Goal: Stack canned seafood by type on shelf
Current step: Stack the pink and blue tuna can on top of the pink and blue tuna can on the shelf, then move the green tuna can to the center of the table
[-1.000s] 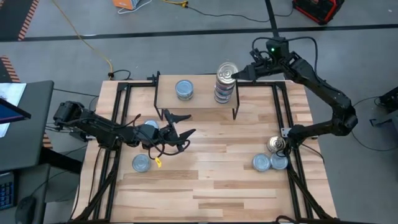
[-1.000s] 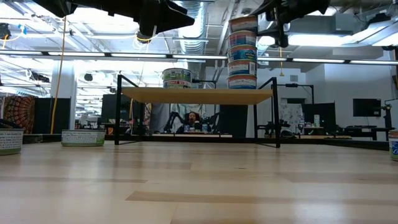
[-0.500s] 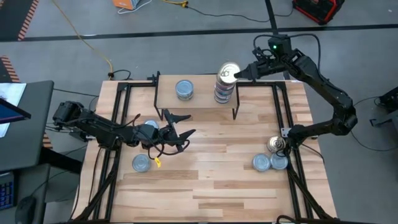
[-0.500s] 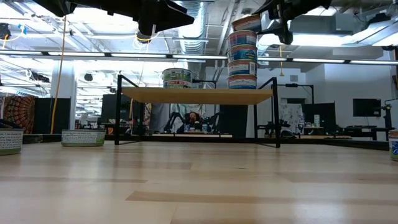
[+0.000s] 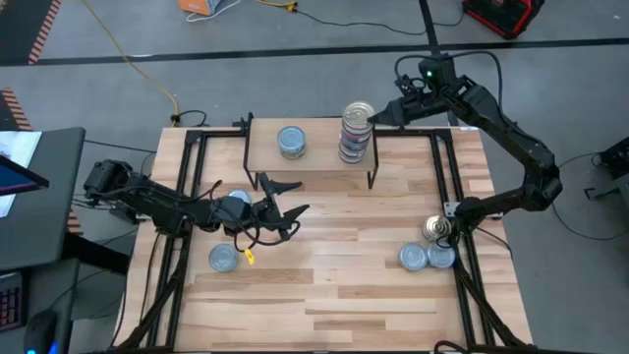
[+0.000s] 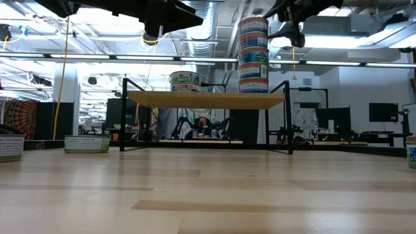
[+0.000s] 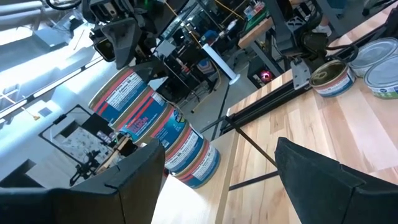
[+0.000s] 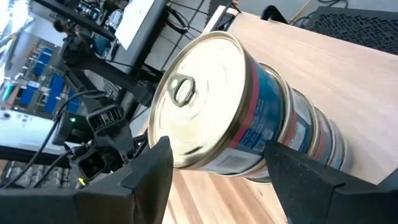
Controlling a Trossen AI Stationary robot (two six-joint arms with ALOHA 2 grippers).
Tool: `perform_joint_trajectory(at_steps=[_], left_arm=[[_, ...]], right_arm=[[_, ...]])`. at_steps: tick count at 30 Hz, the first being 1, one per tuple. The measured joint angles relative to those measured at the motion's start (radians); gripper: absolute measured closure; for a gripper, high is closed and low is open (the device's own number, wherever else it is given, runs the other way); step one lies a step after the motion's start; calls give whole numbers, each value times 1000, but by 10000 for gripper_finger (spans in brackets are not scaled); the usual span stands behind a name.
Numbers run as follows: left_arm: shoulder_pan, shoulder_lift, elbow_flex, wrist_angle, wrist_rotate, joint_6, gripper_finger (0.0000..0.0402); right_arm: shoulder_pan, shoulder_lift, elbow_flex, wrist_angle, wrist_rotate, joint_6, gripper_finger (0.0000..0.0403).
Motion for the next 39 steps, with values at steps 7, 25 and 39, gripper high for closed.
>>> perform_joint_trajectory(at_steps=[7,25,39], left_arm=[[-3,-8,0,-17,-19,-2,112],[-34,-316,0,-831,231,-631,112],[-177,-307,0,-1348,267,-1187,112]], right_arm=[[-1,-12,0,-17,5,-29,126],[395,-261,-254,-123,374,-228,126],[970,-237,-490,97,791,-52,126]])
